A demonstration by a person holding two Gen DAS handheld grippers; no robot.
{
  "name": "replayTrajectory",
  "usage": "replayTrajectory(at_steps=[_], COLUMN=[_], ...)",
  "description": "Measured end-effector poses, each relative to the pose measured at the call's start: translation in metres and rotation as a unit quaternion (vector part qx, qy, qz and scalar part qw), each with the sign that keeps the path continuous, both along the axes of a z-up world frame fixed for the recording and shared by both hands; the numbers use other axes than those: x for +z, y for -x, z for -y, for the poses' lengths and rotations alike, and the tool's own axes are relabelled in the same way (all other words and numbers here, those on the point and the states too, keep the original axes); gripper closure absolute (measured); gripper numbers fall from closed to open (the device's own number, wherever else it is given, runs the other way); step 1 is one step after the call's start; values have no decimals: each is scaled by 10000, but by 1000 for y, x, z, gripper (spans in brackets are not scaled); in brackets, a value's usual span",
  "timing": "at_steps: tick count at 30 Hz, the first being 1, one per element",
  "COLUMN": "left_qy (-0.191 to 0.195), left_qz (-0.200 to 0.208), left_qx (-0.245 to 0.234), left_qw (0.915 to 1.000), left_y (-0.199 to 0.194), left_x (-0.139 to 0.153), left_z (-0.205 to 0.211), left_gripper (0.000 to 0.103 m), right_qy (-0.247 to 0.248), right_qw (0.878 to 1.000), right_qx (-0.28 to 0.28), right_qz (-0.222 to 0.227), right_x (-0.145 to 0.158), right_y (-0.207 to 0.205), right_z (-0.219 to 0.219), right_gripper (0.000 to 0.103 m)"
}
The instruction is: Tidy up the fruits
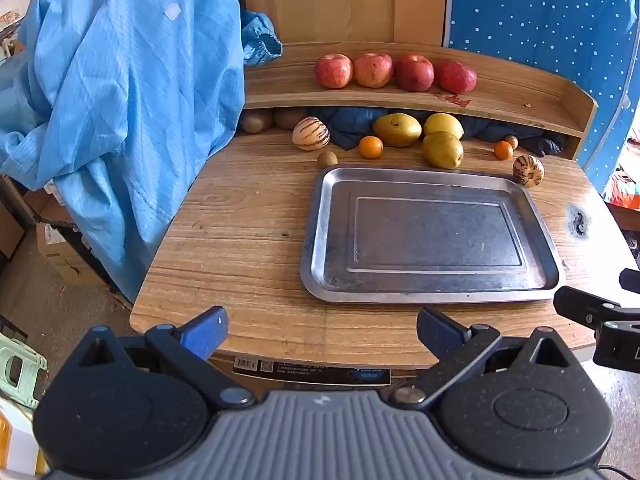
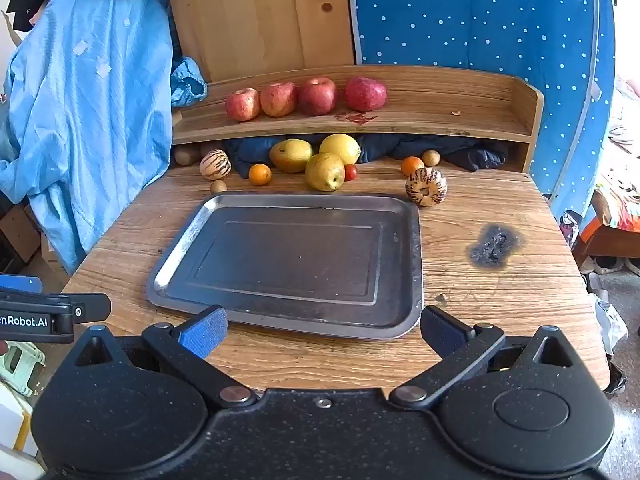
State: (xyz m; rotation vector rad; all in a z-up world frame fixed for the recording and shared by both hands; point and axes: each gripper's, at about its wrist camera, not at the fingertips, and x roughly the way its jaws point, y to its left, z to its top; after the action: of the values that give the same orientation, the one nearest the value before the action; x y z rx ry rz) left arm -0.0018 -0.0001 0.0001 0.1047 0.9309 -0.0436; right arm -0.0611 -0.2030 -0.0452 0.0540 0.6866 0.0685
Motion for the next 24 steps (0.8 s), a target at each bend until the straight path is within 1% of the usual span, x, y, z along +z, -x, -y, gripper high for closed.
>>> replayTrajectory(at_steps=[6,7,11,12,15,16,19,20,24], left_qy=[3,1,-11,-30,-46,-50,-76,-50,-92], left_qz=[-16,-28,-43,-113,-134,-214,-239,-136,-217], left_qx=[52,43,42,39,56,64,112,131,265], left_qw=[10000,10000,10000,9999,9999,9997,9996,9998,9994], left_y=[4,0,-1,1,1,0,0,0,-7], left_x=[3,2,2,0,-1,-1,-1,-2,-2], left_z=[9,3,8,8,12,14,18,18,17], left_gripper=[1,1,1,1,1,1,1,1,1], right_qy=[-15,-15,-38,-46,-77,-101,-172,-188,-234], right_qw=[10000,10000,10000,9999,9999,9998,9995,9993,9986], right_qx=[35,34,79,92,125,157,268,317,435], right_qz=[-4,-4,-20,-21,-5,10,81,116,213], right_x=[1,1,1,1,2,2,4,4,8], right_y=[0,0,1,1,1,1,1,2,-3], right_z=[3,3,9,11,12,13,16,16,16], right_gripper=[1,1,1,1,1,1,1,1,1])
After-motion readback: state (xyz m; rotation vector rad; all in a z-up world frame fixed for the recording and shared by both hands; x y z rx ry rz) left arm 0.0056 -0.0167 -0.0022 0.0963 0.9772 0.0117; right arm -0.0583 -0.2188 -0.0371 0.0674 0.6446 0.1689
